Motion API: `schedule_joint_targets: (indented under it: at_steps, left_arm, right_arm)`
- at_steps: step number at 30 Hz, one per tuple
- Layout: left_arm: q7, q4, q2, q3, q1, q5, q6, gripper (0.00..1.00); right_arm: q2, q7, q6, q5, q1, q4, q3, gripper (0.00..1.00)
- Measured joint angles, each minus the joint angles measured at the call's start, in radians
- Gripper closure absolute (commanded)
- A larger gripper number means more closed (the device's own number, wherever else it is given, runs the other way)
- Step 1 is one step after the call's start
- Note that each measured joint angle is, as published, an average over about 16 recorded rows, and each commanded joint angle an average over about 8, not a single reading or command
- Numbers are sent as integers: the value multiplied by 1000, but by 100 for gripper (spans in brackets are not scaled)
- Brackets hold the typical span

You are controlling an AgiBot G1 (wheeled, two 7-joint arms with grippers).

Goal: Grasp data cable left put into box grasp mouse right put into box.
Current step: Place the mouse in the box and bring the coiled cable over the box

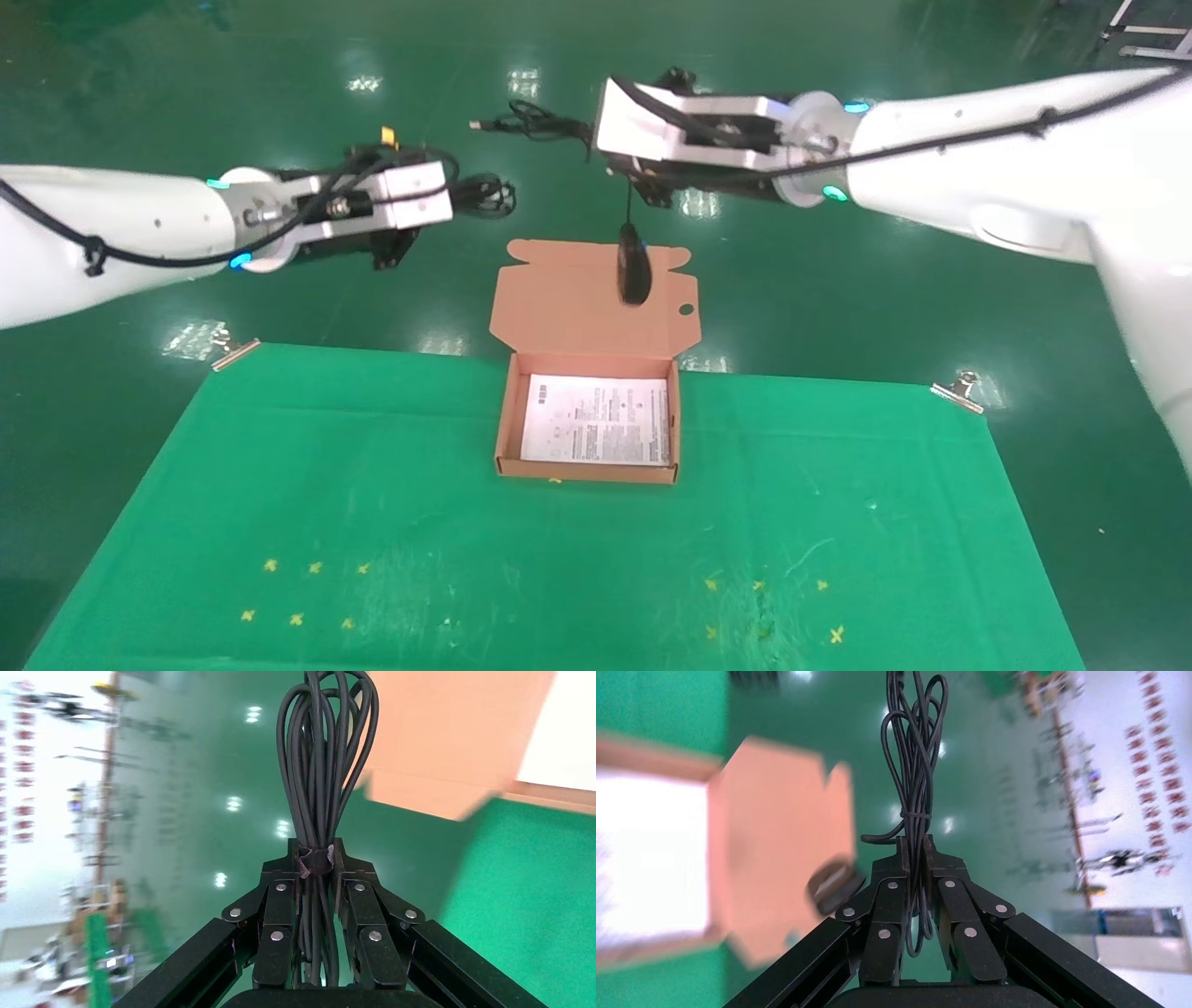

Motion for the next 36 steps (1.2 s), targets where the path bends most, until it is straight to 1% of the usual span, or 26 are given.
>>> schedule_joint_targets:
  at_steps: [5, 11, 22, 30, 36]
  left_arm:
    - [-22, -7, 15, -2, -12, 38, -37, 100]
    - [-36, -11, 14, 2, -10, 66, -44, 100]
    - [-94, -38, -35, 9, 16, 137, -9, 100]
    - [-172, -91, -80, 3, 39, 195, 26, 100]
    - [-217, -130, -99, -3, 53, 220, 46, 100]
  right_arm:
    - [-49, -87, 11, 53, 33, -94, 21, 100]
    - [-76, -140, 19, 97, 39, -149, 30, 100]
    - [-95, -149, 55, 154, 2, -180, -14, 100]
    - [-103, -147, 82, 217, -31, -185, -92, 100]
    - [-108, -148, 113, 281, -54, -186, -167, 100]
